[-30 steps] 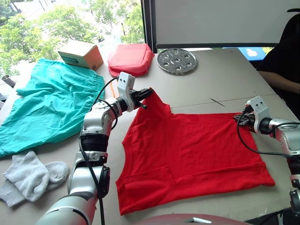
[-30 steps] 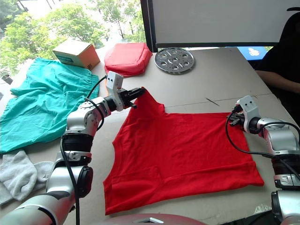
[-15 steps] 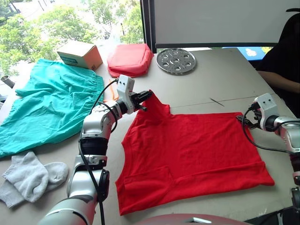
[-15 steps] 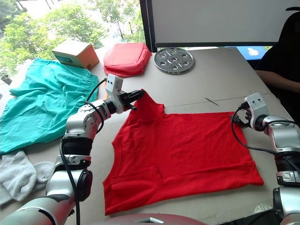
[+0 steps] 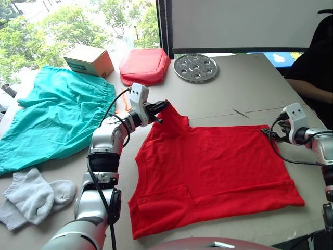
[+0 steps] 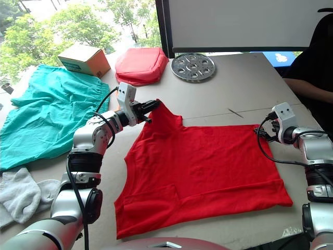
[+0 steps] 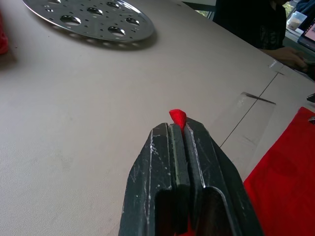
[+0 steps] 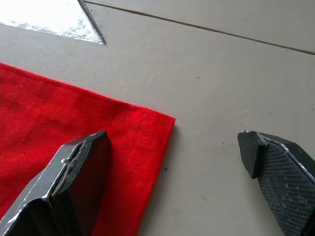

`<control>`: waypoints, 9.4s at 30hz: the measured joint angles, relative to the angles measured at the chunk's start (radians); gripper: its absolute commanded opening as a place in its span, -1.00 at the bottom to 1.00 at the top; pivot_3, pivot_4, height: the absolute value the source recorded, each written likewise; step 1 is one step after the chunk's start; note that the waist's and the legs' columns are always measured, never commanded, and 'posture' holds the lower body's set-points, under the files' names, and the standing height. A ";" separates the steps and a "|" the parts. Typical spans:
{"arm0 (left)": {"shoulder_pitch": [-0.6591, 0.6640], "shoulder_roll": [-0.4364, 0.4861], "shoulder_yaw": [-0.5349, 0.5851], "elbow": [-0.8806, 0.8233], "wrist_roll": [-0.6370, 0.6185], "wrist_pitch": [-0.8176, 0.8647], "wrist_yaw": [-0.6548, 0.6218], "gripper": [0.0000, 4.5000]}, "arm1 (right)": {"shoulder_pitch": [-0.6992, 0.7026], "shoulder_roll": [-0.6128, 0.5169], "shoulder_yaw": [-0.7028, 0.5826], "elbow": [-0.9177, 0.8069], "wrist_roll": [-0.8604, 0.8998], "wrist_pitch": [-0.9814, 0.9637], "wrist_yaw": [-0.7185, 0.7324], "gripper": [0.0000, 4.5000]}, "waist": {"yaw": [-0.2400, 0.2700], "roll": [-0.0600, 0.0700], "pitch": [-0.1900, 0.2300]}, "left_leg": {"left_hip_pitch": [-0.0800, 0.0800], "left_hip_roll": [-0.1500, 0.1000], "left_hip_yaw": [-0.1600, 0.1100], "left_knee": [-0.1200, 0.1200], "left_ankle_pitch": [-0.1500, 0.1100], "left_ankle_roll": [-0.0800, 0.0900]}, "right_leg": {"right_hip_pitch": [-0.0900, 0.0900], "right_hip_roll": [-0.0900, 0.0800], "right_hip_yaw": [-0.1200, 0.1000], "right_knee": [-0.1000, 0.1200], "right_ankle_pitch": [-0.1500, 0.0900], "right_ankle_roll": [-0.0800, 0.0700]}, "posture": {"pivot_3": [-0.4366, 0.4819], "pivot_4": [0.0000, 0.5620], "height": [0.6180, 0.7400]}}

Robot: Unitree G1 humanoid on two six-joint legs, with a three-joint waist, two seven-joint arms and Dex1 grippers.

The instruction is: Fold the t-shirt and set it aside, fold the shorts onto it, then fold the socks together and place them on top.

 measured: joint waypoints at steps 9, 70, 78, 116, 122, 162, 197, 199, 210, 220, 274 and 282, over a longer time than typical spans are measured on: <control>0.007 0.001 0.000 0.000 -0.001 0.000 0.000 -1.00 | -0.016 0.011 0.028 0.047 -0.005 -0.076 0.076 0.97 | -0.002 0.000 0.000 | 0.000 0.000 0.000 0.000 0.000 -0.001 | 0.000 0.000 0.000 0.000 0.000 0.000 | -0.05 -0.47 1.00; 0.501 0.321 -0.093 0.084 0.372 -1.751 -0.300 -1.00 | 0.532 0.078 -0.222 -0.192 0.241 -0.601 0.205 -0.97 | 0.005 0.005 0.001 | 0.001 0.005 0.003 -0.006 -0.002 0.003 | -0.003 -0.012 0.006 -0.003 -0.003 -0.005 | -0.05 -0.47 1.00; 0.483 0.331 -0.089 0.184 0.534 -1.957 -0.131 -1.00 | 0.646 0.112 -0.265 -0.303 0.244 -0.648 0.166 -0.97 | 0.006 0.006 0.000 | 0.001 0.006 0.004 -0.006 -0.002 0.002 | -0.004 -0.012 0.006 -0.003 -0.003 -0.005 | -0.05 -0.47 1.00; 0.343 0.558 -0.239 -0.271 -0.364 -0.149 -0.232 0.33 | 0.417 -0.174 -0.022 -0.399 0.226 -0.184 0.281 0.05 | 0.005 0.000 0.001 | 0.002 0.009 0.009 -0.007 -0.001 0.002 | -0.005 -0.001 -0.001 -0.001 -0.005 0.000 | -0.05 -0.47 1.00; 0.265 0.523 -0.334 -0.204 -0.140 -0.207 -0.335 0.33 | 0.342 -0.212 0.077 -0.309 0.119 -0.231 0.360 0.05 | 0.003 -0.001 0.001 | 0.001 0.007 0.010 -0.007 -0.001 0.002 | -0.006 0.000 0.000 -0.001 -0.004 -0.002 | -0.05 -0.47 1.00; 0.242 0.387 -0.005 -0.117 -0.085 -0.006 -0.249 -0.33 | -0.062 -0.011 0.121 0.116 -0.081 -0.532 0.283 0.19 | -0.007 -0.002 -0.001 | -0.001 0.013 0.006 -0.003 0.000 0.000 | -0.009 0.005 0.003 0.002 0.000 -0.001 | -0.05 -0.47 1.00; 0.288 0.360 0.070 -0.286 -0.270 0.286 -0.203 -0.33 | 0.057 -0.020 0.097 -0.076 0.008 -0.291 0.301 0.19 | 0.001 -0.002 -0.001 | 0.001 0.014 0.009 -0.003 0.000 -0.001 | -0.007 0.007 0.003 0.001 -0.002 -0.006 | -0.05 -0.47 1.00; 0.273 0.348 0.015 -0.260 -0.225 0.285 -0.176 -0.33 | 0.037 0.007 0.104 -0.074 0.004 -0.291 0.291 0.19 | 0.001 -0.002 -0.001 | 0.001 0.013 0.009 -0.003 0.000 -0.001 | -0.007 0.007 0.003 0.001 -0.002 -0.006 | -0.05 -0.47 1.00; 0.363 0.477 -0.051 -0.355 -0.300 0.371 -0.382 -0.33 | 0.019 0.032 0.118 -0.060 -0.003 -0.290 0.296 0.19 | -0.008 -0.002 -0.001 | 0.000 0.015 0.009 -0.004 0.000 -0.001 | -0.009 0.006 0.004 0.001 -0.002 -0.006 | -0.05 -0.47 1.00; 0.218 0.335 -0.021 -0.238 -0.193 0.234 -0.195 -0.33 | 0.029 0.064 0.101 -0.106 0.045 -0.306 0.311 0.19 | 0.000 -0.003 -0.001 | 0.000 0.013 0.009 -0.002 0.000 -0.001 | -0.008 0.007 0.004 0.001 0.000 -0.004 | -0.05 -0.47 1.00; 0.446 0.478 -0.029 -0.338 -0.119 -0.194 -0.487 -0.02 | 0.096 0.041 0.076 -0.185 0.066 -0.393 0.323 0.23 | 0.001 -0.002 -0.001 | 0.000 0.015 0.011 -0.005 0.000 0.000 | -0.011 0.006 0.004 0.001 -0.001 -0.007 | -0.05 -0.47 1.00; 0.274 0.406 -0.049 -0.262 -0.057 -0.124 -0.314 0.00 | 0.010 0.038 0.132 -0.021 -0.032 -0.335 0.281 -0.34 | 0.003 -0.002 -0.001 | 0.001 0.010 0.011 -0.005 0.000 0.000 | -0.009 0.007 0.004 0.001 0.000 -0.006 | -0.05 -0.47 1.00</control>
